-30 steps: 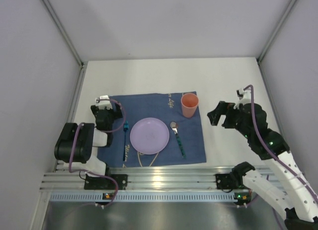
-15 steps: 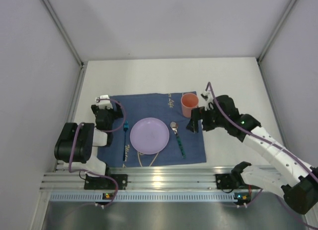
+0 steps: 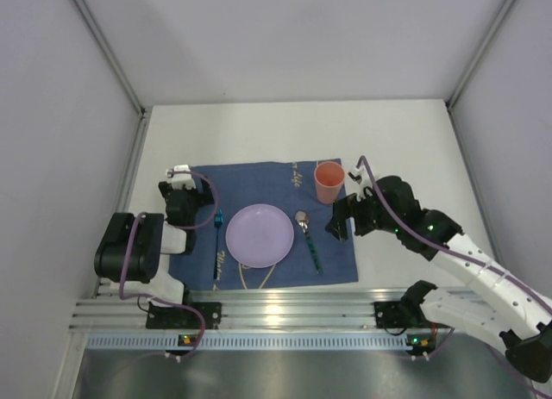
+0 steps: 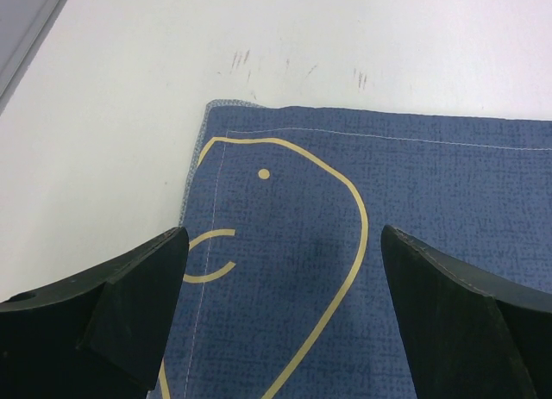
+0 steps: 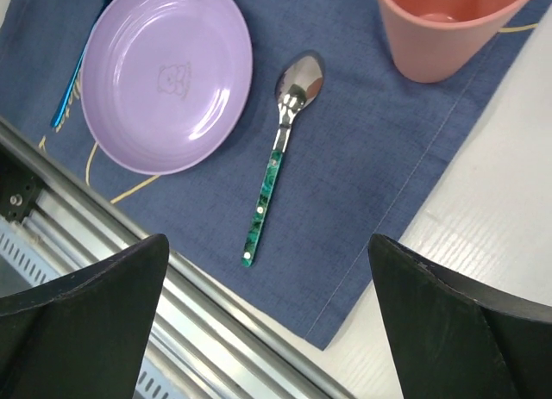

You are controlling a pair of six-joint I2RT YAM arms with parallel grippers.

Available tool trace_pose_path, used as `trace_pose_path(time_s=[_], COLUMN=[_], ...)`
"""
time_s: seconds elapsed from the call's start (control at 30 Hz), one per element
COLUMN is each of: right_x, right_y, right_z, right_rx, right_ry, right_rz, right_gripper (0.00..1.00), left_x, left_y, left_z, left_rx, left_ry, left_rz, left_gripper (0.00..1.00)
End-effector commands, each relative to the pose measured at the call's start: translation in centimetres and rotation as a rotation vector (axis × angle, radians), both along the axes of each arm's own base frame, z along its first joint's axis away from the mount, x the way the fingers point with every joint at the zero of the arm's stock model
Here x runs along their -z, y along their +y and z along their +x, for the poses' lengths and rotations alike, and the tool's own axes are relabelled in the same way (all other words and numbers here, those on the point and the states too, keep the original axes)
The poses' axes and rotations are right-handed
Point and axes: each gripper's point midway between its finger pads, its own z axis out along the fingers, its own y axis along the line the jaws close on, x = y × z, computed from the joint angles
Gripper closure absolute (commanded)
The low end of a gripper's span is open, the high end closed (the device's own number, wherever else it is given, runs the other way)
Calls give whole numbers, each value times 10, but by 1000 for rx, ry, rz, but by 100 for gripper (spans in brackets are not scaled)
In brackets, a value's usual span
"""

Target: Set the dinner table for one person

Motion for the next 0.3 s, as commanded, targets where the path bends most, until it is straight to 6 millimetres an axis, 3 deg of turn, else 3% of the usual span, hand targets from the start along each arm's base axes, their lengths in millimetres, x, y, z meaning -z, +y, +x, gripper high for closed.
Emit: trace_pose_path(time_s=[0.0,0.27], right_x=[-34,-72], right_y=[-2,10], right_z=[18,21], right_rx=[76,87], right_ry=[-108,-164], right_rz=[47,179], right_gripper=[0,0], left_x=[-18,-18], left_y=[-2,-2], left_z=[8,8], left_rx=[8,8], left_ry=[-65,-64], left_rz=[-11,-9], left_gripper=[2,2])
